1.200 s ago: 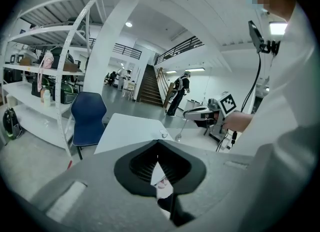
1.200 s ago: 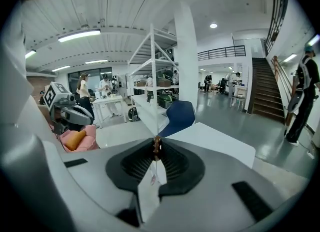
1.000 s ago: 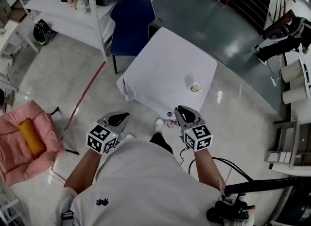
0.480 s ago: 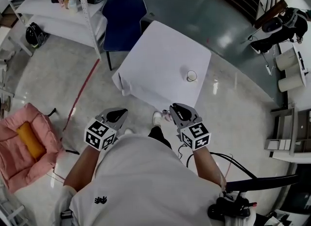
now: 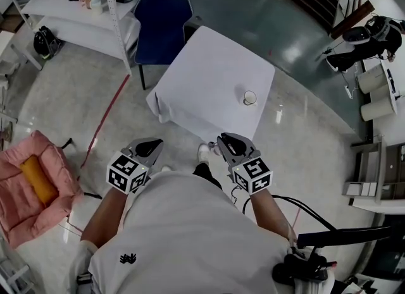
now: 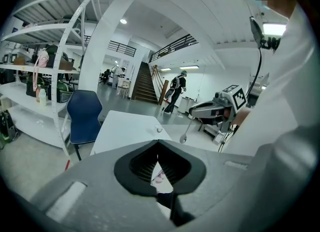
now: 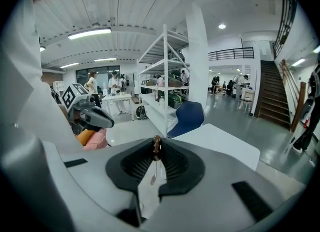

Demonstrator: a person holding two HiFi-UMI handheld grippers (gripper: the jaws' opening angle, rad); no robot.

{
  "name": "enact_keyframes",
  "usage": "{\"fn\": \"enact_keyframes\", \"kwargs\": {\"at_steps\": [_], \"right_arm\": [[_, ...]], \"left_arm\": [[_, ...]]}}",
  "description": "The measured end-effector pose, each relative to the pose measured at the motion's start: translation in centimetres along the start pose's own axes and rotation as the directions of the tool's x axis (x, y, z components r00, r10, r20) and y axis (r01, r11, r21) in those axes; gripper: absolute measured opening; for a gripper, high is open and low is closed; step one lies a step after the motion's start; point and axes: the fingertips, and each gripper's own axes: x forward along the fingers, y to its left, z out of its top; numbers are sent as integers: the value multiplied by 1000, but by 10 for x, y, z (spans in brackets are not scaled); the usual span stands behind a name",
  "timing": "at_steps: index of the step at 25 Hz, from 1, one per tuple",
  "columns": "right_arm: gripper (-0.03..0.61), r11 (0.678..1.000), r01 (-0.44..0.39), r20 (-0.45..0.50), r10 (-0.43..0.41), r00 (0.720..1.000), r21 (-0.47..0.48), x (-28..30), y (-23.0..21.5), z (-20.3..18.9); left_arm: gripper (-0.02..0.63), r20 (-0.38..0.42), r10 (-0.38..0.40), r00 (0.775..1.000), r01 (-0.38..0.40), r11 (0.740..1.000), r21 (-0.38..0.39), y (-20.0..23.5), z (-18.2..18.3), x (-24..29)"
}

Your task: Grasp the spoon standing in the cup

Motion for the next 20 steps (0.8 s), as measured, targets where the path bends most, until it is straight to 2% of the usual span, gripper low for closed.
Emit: {"fn": "enact_keyframes", "kwargs": {"at_steps": [20], "right_arm": [[54,1000,-14,-14,14,1000,-4,13,-4,-6]], "left_arm": [[12,-13,12,1000,-12,1000,-17,12,-2,11]]}}
